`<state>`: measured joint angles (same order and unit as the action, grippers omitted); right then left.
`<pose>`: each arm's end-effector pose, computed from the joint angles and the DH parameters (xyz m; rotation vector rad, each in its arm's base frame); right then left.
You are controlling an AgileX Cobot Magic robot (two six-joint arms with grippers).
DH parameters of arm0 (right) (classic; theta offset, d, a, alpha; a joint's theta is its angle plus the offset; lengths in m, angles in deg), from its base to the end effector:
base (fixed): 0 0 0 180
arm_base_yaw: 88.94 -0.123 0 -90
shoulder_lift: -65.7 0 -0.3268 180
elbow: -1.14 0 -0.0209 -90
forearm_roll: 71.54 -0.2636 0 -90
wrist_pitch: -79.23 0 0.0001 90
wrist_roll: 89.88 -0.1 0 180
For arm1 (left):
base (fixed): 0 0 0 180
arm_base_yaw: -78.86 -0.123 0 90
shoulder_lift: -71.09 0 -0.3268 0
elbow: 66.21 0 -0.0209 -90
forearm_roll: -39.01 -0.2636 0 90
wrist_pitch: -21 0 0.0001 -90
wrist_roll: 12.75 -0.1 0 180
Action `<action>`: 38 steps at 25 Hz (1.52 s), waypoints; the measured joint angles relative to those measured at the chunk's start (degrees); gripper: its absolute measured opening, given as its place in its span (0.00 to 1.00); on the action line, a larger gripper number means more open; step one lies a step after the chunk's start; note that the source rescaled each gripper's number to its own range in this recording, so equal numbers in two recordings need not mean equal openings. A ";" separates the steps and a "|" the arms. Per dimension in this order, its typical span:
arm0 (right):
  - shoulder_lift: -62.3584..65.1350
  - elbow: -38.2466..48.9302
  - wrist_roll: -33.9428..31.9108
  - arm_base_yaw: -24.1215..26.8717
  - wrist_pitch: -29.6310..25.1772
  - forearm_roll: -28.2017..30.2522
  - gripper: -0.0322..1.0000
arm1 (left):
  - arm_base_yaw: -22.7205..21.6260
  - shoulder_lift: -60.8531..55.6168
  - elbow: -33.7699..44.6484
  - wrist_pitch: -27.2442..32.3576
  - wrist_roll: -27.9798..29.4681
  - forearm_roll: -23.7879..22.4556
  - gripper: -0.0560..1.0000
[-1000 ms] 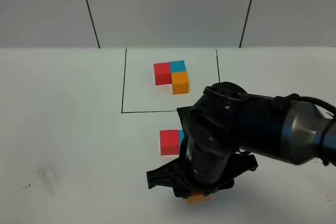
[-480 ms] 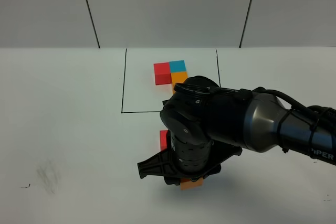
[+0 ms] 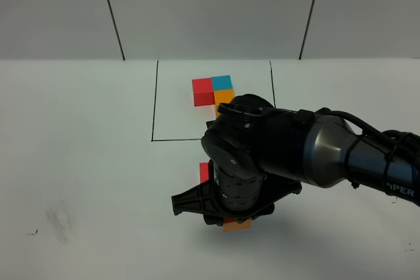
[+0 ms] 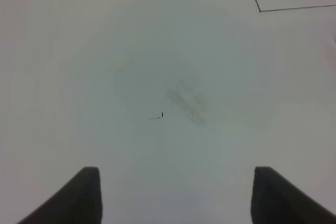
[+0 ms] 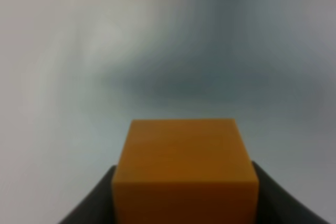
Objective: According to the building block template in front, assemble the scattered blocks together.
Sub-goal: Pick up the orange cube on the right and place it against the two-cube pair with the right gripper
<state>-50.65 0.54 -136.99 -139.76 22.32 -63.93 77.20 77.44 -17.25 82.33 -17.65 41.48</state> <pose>0.2642 0.3066 0.2216 -0.1932 2.9639 0.0305 -0.0305 -0.0047 0.2815 0.0602 2.0342 0.0205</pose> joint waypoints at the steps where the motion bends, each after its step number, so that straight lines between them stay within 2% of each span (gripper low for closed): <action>1: -0.05 0.00 -0.17 0.31 0.00 0.11 0.03 | 0.00 0.00 0.00 0.00 0.00 0.00 0.57; 8: -3.50 -0.28 -0.42 2.34 0.09 0.16 0.03 | 0.00 0.00 0.00 0.00 -0.05 0.00 0.57; 15: -7.45 -0.50 -1.75 3.36 1.43 -2.81 0.03 | 0.00 0.00 0.00 0.00 -0.05 0.00 0.57; 29: -8.57 -0.50 -2.16 3.41 7.92 -1.06 0.03 | 0.00 0.00 0.00 0.00 -0.05 0.00 0.57; 38: -11.34 -2.28 -2.25 4.07 7.65 -0.58 0.03 | 0.00 0.00 0.00 0.00 -0.05 0.00 0.57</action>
<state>-61.99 -1.74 -139.24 -135.68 29.97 -64.51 77.20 77.44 -17.25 82.33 -17.70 41.48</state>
